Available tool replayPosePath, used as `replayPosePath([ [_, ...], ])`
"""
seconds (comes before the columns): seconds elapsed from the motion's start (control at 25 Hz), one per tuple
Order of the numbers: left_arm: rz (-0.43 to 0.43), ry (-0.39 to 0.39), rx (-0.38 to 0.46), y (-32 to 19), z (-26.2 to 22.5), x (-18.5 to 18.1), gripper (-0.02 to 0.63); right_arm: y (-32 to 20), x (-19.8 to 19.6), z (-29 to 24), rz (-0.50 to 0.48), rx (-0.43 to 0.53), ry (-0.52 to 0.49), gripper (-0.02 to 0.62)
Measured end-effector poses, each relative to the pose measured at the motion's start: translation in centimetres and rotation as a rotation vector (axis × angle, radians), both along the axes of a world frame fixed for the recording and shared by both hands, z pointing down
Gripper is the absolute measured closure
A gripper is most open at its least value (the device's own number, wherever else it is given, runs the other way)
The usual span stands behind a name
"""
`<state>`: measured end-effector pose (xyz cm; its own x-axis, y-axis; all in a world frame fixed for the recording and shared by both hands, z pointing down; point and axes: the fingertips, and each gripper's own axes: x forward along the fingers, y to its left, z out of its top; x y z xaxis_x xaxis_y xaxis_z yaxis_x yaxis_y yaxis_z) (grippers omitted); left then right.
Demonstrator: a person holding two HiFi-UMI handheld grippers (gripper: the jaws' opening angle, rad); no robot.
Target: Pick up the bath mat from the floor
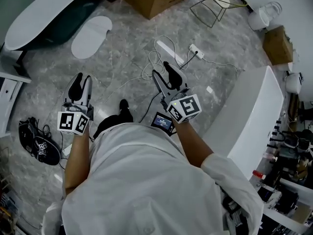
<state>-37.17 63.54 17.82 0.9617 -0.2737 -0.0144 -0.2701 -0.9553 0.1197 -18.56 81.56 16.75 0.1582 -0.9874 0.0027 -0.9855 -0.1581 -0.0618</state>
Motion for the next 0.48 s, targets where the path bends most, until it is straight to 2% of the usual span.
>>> replayPosePath([
  [0.24, -0.01, 0.009, -0.044, -7.5, 0.8, 5.2, 0.469, -7.0, 5.6, -1.2, 0.025, 0.012, -0.018, 0.385],
  [0.48, -0.011, -0.008, -0.086, -11.6, 3.2, 9.0, 0.471, -11.9, 8.9, 0.1, -0.005, -0.017, -0.045, 0.385],
])
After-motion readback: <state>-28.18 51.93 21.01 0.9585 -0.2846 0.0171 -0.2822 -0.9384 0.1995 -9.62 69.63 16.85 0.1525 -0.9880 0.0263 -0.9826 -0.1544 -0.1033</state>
